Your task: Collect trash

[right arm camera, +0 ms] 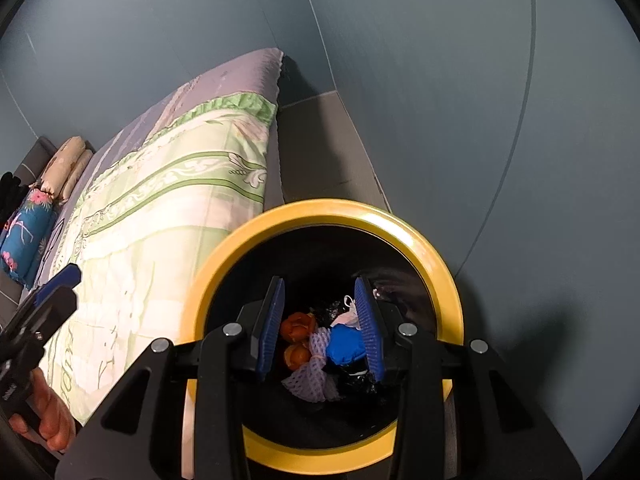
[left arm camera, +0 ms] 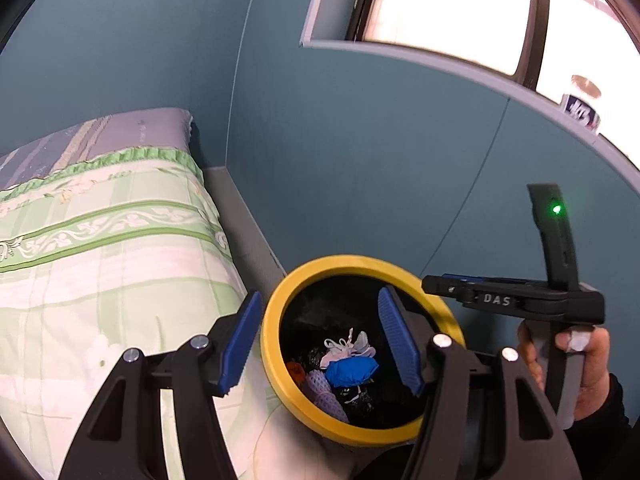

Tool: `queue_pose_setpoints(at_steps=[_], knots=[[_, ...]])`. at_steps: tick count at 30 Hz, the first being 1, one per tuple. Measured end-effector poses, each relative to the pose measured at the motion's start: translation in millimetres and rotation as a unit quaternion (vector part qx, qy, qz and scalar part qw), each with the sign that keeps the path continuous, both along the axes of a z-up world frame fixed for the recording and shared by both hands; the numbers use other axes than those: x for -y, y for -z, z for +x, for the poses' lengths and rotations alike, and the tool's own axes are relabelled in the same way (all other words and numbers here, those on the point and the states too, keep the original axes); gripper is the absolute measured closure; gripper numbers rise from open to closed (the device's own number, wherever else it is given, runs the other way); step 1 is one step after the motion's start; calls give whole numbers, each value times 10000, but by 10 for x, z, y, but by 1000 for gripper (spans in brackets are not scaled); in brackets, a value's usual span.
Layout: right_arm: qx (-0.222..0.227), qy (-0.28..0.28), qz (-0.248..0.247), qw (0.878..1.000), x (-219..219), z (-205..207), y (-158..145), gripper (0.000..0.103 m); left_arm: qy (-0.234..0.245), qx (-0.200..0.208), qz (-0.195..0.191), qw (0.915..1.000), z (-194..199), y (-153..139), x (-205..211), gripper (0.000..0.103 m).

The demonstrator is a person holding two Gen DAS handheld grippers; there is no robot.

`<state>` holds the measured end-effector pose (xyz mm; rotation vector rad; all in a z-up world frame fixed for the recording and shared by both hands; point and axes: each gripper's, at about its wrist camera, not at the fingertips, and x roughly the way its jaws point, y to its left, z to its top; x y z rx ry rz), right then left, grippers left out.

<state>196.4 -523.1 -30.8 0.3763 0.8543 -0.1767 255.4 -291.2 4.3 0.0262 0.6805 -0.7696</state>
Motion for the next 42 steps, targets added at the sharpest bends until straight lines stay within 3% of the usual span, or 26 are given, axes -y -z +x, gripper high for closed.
queue_pose_setpoints(at_steps=[11,21,23,26,30,35,40,42], knots=[[218,-379,-195,9989,-510,-72,-298,68,-325,285,-281,9987,-341,-347,-573,46],[592,-1159,-301,9910,-1432,-121,-556,68,-1053,685,-369,9914,-760,-591,-1376,45],[702,-1326,-367,9880,-1677,-135,-618,67,-1241,753,-383,9887,-878,-628,-1605,40],[896,-1449,-400,9846,-1929,-150,-711,57,-1555,899,-382,9830,-1031,-661,-1932,38],[1169,-1621,-426,9789,-2327,-202,-829,53,-1922,1062,-413,9747,-1250,-714,-2314,28],[1523,-1695,-573,9720,-2740,-365,-925,36,-2304,1326,-432,9631,-1526,-781,-2651,19],[1899,-1433,-899,9671,-2999,-605,-1013,19,-2598,1608,-476,9510,-1783,-817,-2884,10],[2069,-1299,-985,9647,-3072,-709,-1031,18,-2672,1648,-548,9479,-1863,-829,-2953,8]])
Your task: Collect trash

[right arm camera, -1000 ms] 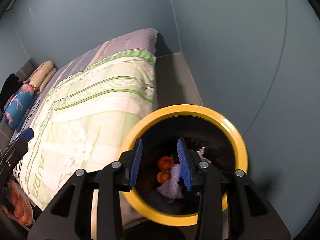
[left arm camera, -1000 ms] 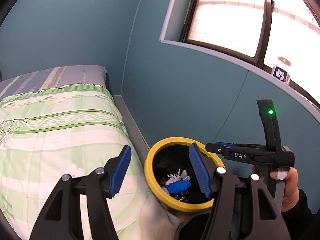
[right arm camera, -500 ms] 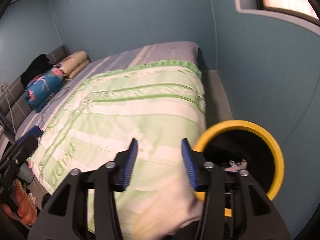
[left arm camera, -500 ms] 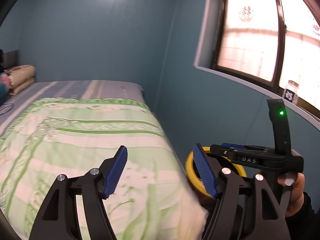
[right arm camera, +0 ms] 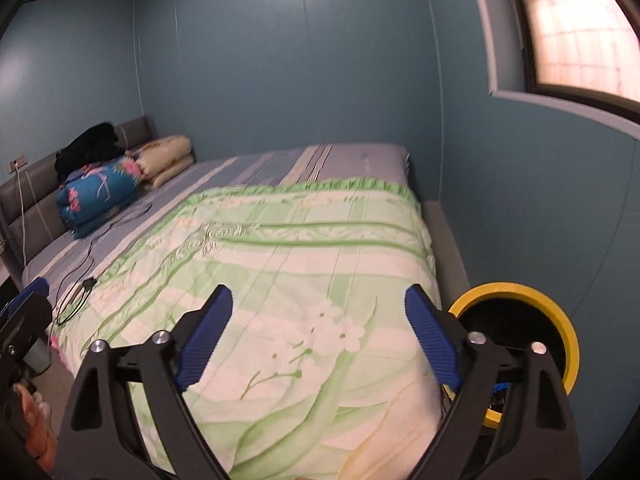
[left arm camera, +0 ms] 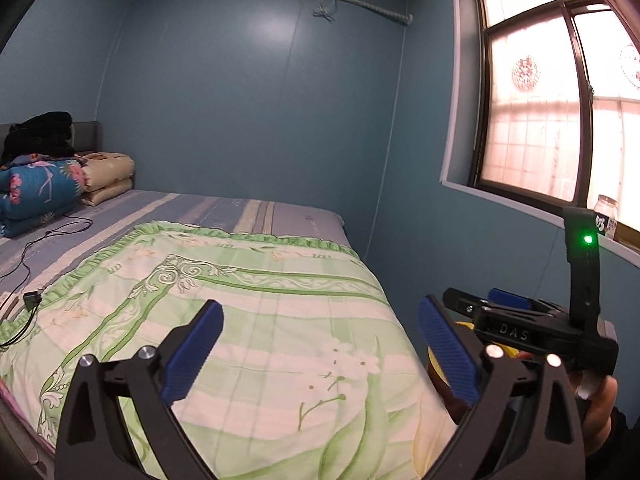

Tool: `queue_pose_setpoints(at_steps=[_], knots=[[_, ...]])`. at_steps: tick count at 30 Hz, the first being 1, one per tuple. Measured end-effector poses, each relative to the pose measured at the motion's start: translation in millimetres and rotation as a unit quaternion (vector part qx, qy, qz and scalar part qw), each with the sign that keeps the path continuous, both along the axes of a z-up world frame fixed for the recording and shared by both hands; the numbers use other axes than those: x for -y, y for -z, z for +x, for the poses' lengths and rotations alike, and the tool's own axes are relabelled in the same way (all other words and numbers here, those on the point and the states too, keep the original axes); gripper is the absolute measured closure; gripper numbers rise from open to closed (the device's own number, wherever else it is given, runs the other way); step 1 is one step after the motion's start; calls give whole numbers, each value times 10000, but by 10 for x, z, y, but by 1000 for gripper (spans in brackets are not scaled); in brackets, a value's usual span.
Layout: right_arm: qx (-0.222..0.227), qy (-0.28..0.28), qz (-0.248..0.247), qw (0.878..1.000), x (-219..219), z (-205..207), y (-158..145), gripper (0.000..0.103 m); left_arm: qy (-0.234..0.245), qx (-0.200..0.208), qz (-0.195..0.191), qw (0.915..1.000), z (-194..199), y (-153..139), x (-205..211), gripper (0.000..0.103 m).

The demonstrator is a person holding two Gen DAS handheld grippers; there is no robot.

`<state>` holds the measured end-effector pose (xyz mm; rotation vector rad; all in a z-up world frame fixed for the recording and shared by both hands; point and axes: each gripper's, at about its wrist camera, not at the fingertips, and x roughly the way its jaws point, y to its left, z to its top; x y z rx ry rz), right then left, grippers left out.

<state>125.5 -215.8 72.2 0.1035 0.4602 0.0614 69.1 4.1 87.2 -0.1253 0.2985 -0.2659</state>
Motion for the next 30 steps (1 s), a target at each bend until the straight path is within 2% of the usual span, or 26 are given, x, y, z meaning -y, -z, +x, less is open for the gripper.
queue_pose_setpoints(at_steps=[2,9,12,30], knots=[[105,79,-50,9999,-51,-67,-11,11,-25,53,-100,9999,-56,-14,-31,8],[721,348,-268,9964,-187,-344,-25,8,-200,181,-221,9994,-201,-16,-107,8],[833,385,-216,9955,-215,-418,-16,8,-308,208,-265,9990,-233,-13,-142,8],[786,391,-116,9961,-223,-443,59,8,-325,309,-368,9983,-281,8,-157,8]])
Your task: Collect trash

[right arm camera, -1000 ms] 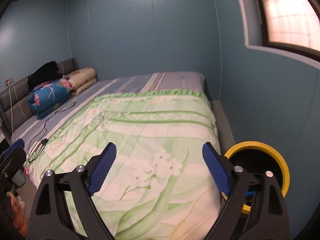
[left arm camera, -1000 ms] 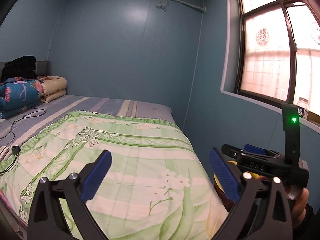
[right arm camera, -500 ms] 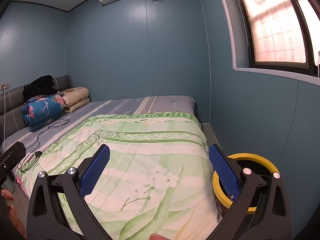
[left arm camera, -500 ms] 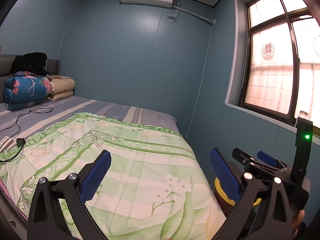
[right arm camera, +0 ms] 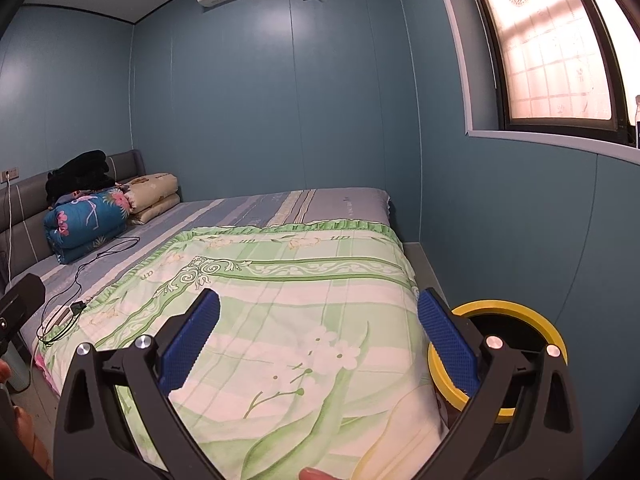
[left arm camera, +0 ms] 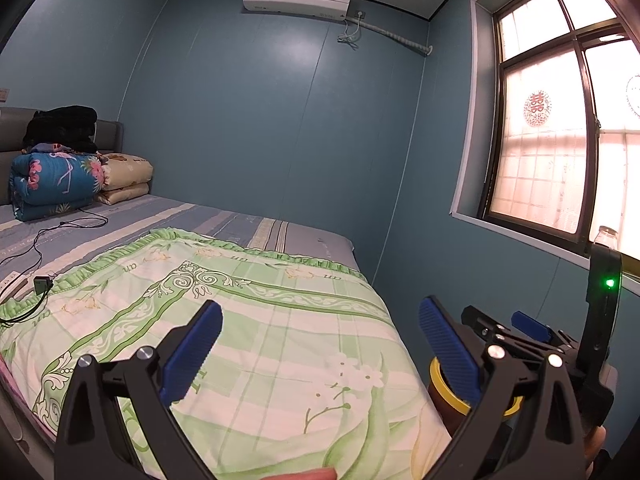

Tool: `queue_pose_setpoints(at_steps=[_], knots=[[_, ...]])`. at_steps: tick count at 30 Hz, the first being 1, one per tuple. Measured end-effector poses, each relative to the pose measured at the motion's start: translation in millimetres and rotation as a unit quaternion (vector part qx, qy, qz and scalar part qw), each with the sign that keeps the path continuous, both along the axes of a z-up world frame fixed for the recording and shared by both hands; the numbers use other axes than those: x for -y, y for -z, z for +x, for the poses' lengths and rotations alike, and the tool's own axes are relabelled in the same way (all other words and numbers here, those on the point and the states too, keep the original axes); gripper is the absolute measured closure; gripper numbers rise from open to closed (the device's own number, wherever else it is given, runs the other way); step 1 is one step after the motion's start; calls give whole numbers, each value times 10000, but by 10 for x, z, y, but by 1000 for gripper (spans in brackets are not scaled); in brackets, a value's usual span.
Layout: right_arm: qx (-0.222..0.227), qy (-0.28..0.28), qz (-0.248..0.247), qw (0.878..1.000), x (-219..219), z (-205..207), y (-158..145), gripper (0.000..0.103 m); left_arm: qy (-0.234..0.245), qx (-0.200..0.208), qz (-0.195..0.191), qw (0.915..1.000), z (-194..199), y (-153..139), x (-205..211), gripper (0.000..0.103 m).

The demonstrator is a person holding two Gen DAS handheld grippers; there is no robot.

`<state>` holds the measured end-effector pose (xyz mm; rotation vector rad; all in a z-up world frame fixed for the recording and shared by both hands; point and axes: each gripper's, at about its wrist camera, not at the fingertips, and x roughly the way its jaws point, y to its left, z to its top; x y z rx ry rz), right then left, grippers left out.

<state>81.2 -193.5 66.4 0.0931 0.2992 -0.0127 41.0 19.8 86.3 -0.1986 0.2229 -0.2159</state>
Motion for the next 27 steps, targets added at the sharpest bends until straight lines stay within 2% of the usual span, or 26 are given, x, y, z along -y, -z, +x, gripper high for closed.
queue_pose_setpoints(at_steps=[27], knots=[[-96,42,103,9999,45,36,50,8,58,-4,126,9999,12,43,43,8]])
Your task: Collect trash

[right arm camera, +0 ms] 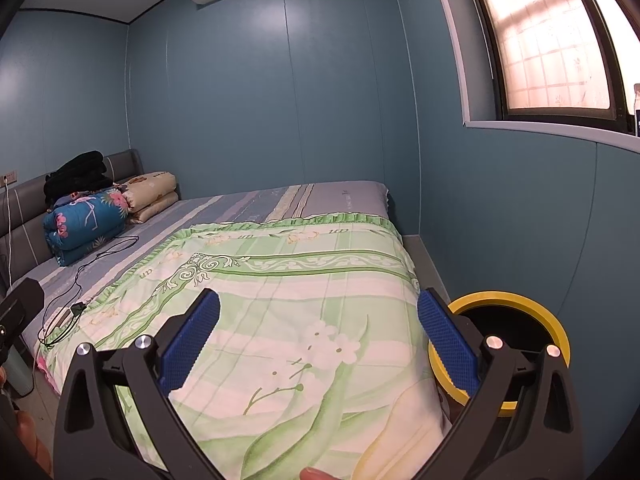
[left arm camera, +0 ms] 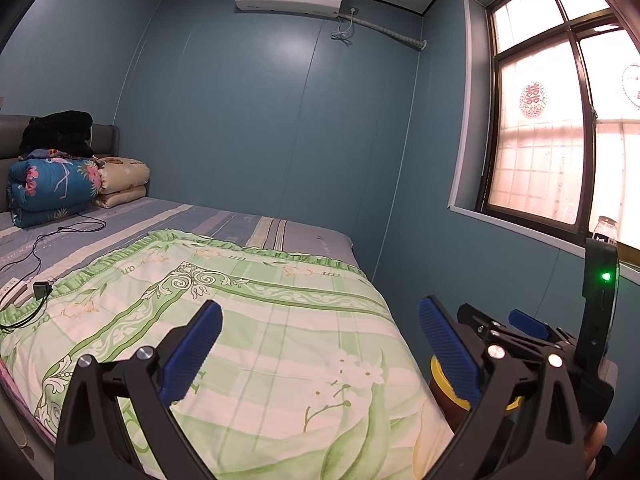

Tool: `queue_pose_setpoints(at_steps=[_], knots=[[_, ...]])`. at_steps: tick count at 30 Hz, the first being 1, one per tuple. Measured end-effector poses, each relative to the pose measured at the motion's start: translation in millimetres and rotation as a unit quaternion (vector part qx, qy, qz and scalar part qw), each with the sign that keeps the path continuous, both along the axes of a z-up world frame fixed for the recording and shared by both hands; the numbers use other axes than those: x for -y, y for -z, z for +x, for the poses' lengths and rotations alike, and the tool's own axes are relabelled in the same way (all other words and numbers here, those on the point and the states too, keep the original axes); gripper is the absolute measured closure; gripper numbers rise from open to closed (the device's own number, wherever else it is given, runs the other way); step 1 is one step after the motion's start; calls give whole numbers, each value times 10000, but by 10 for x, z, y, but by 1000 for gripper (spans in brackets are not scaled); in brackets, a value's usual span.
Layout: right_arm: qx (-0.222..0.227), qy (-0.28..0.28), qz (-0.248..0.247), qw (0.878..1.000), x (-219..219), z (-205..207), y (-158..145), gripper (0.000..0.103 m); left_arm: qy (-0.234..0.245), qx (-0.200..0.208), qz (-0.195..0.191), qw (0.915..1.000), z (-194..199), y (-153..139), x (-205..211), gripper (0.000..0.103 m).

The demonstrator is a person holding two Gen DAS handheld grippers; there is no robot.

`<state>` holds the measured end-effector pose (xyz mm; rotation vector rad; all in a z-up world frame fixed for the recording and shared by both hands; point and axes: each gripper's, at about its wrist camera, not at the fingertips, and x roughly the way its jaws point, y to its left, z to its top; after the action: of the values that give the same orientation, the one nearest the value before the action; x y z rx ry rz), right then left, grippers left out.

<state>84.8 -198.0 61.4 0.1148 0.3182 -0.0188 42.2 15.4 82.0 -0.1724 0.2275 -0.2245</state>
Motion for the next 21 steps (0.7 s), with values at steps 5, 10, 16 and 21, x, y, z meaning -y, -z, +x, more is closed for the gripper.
queue_pose_setpoints(at_steps=[5,10,16,21], knots=[[-31,7,27,10000,11,13,17,8,13,-13,14,10000,5,3,7,8],[-52,16,53,10000,30,22,35,8,26,-15,35,10000,6,3,15,8],[-89,20,87,9999,53,37,49,8,32,-29,42,10000,4,10,32,8],[-101,33,97,9999,55,40,56,8,54,-59,53,10000,11,13,33,8]])
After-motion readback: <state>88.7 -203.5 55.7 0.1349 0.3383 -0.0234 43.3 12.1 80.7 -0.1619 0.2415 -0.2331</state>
